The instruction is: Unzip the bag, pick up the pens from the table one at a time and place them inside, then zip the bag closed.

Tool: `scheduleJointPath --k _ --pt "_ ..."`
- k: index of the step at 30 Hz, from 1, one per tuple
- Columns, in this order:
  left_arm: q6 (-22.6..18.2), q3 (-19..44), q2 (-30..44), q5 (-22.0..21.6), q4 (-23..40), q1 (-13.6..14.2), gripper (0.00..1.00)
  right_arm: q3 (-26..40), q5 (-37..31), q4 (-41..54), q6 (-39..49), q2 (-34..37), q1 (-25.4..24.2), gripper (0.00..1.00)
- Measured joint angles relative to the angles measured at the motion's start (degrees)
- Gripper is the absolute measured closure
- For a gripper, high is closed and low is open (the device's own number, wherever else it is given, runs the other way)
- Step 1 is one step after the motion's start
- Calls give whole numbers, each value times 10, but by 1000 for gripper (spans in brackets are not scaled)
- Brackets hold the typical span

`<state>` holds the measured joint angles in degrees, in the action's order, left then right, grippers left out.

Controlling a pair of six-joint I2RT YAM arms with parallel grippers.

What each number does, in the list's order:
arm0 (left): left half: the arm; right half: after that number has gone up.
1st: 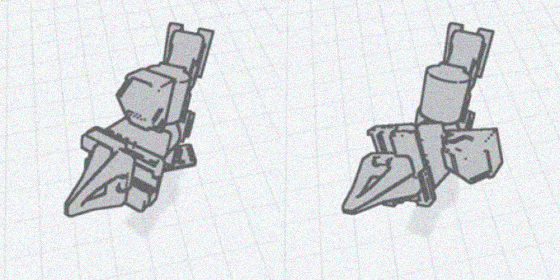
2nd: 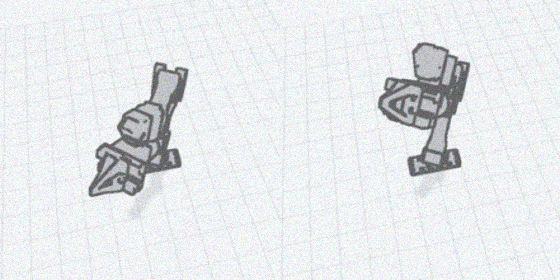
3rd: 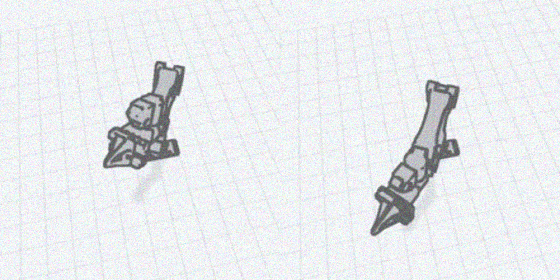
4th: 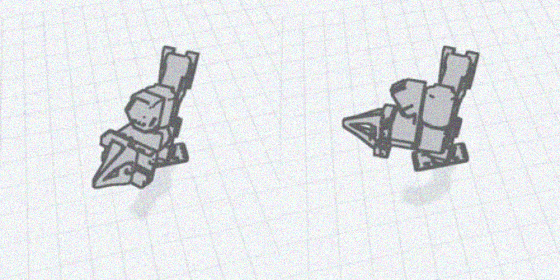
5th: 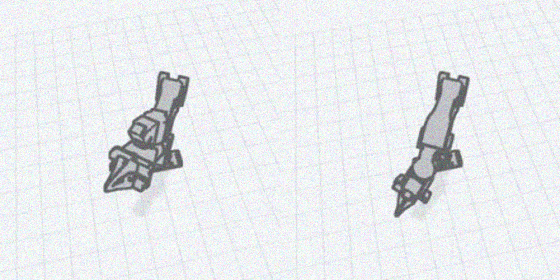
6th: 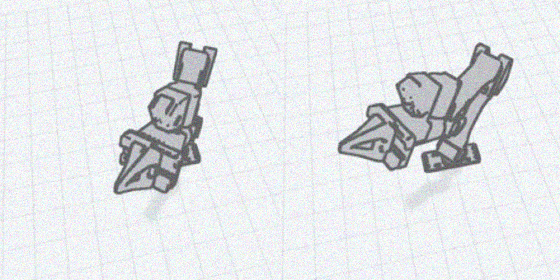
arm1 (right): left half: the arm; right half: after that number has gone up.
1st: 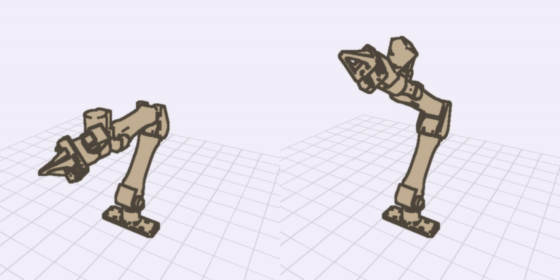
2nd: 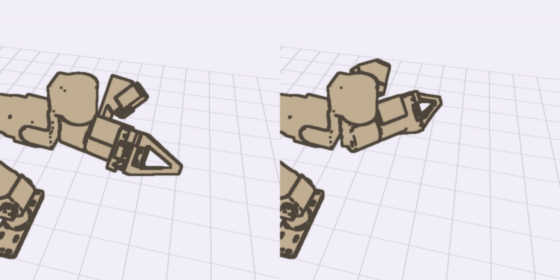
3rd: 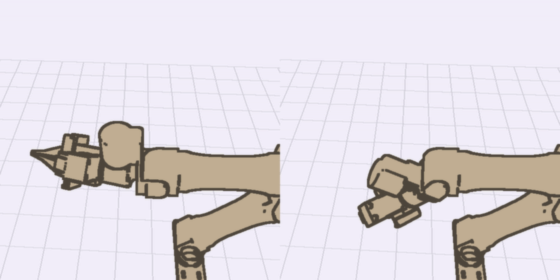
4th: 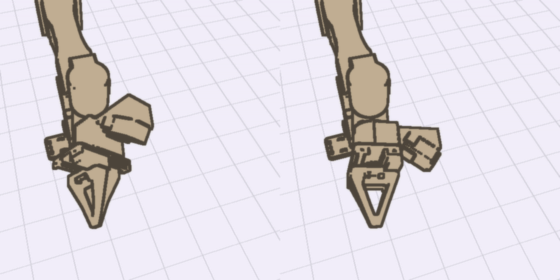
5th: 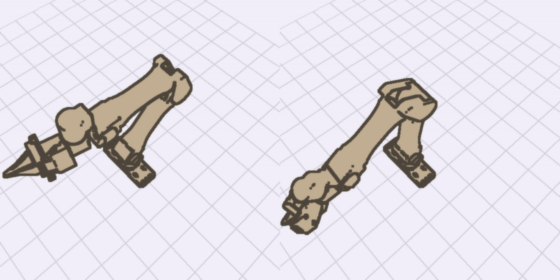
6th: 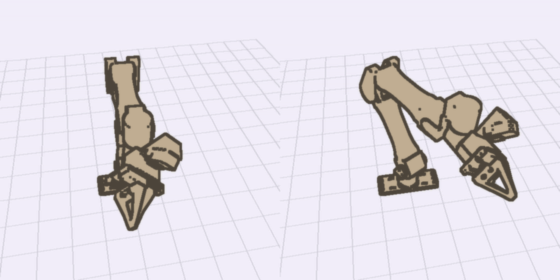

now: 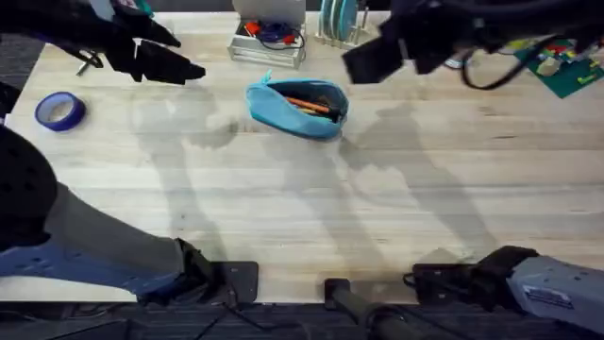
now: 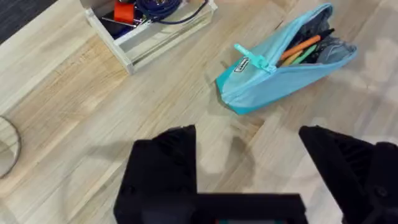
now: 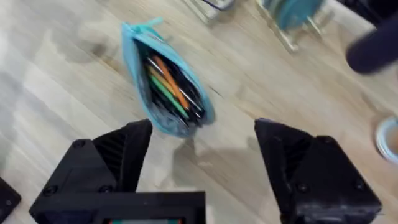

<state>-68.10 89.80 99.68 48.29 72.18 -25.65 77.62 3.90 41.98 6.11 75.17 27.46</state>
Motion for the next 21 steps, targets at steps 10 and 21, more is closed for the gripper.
scheduleJointPath --k 10,21 --pt "0 0 0 0 0 0 6 52 0 -35 -13 100 61 4" --pt "0 0 0 -1 0 0 6 186 0 -38 -15 237 89 3"
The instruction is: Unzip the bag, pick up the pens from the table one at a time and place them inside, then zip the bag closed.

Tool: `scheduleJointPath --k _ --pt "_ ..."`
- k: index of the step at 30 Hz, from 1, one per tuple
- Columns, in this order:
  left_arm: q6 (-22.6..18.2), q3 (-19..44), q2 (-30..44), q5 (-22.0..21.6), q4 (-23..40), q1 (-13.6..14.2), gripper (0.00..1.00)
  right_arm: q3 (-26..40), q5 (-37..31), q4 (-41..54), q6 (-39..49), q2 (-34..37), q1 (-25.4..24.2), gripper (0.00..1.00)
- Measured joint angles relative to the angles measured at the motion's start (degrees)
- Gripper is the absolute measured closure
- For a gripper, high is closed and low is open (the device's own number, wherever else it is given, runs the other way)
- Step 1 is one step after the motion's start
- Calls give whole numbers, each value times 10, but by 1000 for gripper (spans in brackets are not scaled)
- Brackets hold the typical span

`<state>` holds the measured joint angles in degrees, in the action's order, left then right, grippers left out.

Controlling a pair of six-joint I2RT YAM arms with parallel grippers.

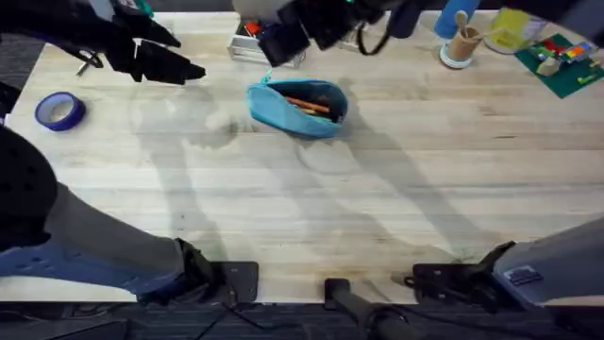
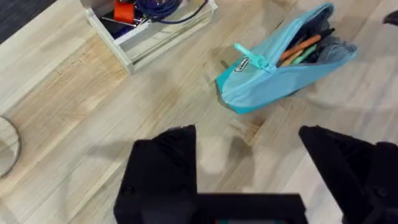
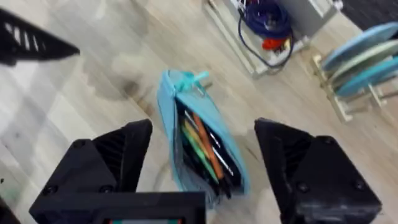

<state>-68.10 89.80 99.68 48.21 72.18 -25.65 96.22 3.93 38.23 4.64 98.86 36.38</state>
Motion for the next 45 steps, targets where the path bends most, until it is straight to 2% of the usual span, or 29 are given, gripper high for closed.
scheduleJointPath --k 8,21,38,45 --pt "0 0 0 0 0 0 6 60 0 -8 -12 61 11 4" --pt "0 0 0 0 0 0 6 69 -14 -56 -152 118 13 4" --pt "0 0 0 0 0 0 6 70 -18 -77 -216 124 19 5" --pt "0 0 0 0 0 0 6 70 -18 -50 -220 124 28 5"
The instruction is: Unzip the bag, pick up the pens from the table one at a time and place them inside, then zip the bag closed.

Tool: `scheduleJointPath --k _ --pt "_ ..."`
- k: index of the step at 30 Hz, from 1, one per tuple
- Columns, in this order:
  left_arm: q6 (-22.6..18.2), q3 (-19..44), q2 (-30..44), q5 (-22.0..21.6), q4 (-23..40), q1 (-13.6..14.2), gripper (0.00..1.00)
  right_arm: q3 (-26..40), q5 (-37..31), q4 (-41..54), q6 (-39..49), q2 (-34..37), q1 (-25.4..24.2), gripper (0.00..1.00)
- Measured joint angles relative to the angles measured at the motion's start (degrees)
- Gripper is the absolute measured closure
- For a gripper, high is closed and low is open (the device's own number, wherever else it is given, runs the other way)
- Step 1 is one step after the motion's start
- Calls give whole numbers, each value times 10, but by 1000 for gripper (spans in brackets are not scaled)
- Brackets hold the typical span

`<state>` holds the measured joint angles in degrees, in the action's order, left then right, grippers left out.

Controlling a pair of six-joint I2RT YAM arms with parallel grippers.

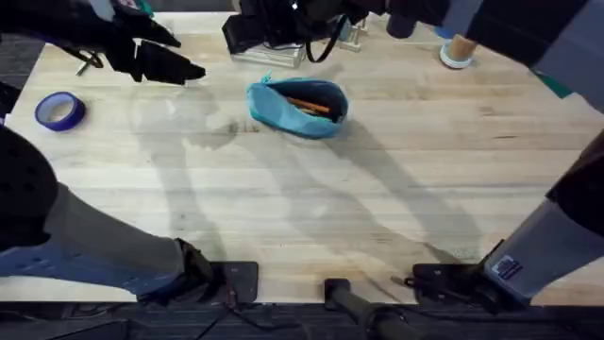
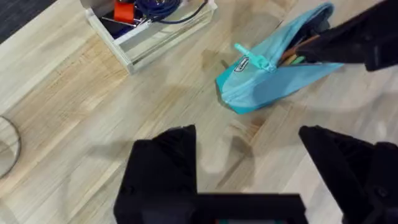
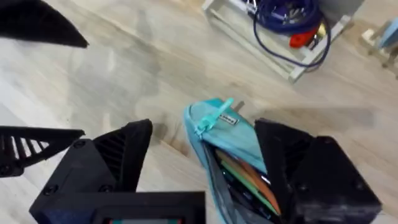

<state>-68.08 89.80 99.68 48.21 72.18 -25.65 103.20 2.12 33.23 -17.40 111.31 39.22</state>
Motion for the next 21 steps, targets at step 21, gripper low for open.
scheduleJointPath --k 21 --pt "0 0 0 0 0 0 4 42 -150 17 -22 30 62 5"
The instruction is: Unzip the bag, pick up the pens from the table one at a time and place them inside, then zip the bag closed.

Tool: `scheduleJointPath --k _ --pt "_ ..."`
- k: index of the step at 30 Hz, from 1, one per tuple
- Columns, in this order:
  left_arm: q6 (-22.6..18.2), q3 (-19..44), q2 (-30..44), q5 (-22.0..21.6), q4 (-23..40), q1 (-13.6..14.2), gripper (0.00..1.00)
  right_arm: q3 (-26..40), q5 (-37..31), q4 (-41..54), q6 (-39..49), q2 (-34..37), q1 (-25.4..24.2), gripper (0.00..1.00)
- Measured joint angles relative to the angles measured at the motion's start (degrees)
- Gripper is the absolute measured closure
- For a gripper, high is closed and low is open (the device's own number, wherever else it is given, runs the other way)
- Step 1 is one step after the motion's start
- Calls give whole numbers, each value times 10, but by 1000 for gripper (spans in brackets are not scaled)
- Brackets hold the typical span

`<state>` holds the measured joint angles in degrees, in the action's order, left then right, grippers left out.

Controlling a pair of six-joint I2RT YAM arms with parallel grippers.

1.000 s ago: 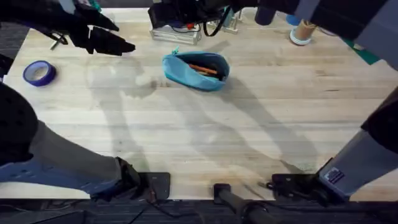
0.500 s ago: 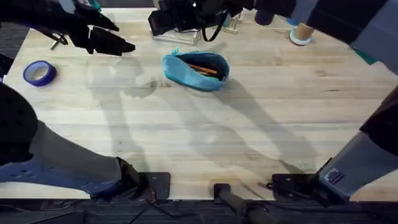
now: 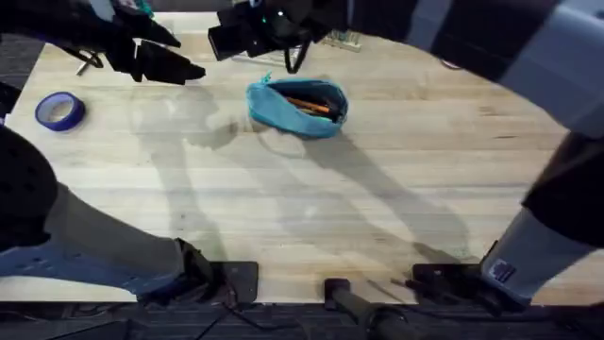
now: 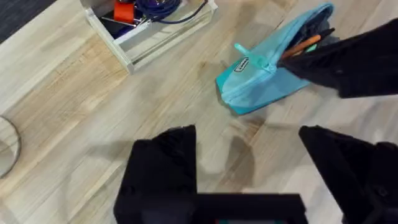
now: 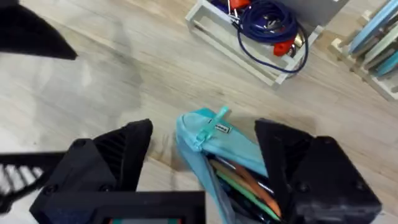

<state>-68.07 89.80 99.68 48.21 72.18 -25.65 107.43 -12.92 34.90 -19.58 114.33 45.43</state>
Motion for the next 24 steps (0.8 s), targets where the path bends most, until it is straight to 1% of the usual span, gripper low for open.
scheduleJointPath --k 4,9,24 --pt "0 0 0 0 0 0 4 25 -9 14 -2 33 0 5" --pt "0 0 0 0 0 0 6 27 -13 19 -12 56 -1 5" --pt "0 0 0 0 0 0 6 32 -12 35 -35 58 -3 5"
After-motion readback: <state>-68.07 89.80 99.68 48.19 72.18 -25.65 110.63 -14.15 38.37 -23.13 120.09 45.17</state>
